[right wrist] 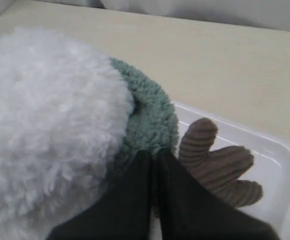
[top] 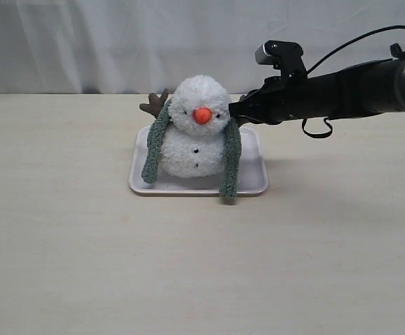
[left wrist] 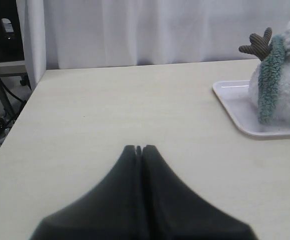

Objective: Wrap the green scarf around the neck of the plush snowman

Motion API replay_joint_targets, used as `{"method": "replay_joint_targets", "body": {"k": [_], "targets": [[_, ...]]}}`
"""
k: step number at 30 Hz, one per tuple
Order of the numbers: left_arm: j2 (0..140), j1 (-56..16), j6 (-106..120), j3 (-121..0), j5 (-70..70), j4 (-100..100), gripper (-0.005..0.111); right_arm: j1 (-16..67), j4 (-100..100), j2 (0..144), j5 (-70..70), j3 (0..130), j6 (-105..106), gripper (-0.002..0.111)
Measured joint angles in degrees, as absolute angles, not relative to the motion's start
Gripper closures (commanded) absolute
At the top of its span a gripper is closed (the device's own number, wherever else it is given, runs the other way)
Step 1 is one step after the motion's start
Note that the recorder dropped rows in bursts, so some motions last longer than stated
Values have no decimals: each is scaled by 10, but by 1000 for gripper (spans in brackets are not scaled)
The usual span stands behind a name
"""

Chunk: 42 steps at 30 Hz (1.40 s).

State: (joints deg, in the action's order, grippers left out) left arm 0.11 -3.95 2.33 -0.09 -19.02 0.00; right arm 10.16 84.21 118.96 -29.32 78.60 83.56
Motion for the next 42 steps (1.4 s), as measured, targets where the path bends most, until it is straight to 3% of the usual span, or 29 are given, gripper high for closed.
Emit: {"method": "replay_joint_targets", "body": {"k": [19, 33, 42], "targets": [[1, -39, 23, -1, -183, 23, 107, 102, 764, 1178, -350, 786, 817, 104], [1, -39, 23, -1, -97, 27, 107, 102, 795, 941, -229, 633, 830, 104], [1, -39, 23, -1, -90, 27, 107, 102, 827, 771, -233, 564, 863, 104]]}}
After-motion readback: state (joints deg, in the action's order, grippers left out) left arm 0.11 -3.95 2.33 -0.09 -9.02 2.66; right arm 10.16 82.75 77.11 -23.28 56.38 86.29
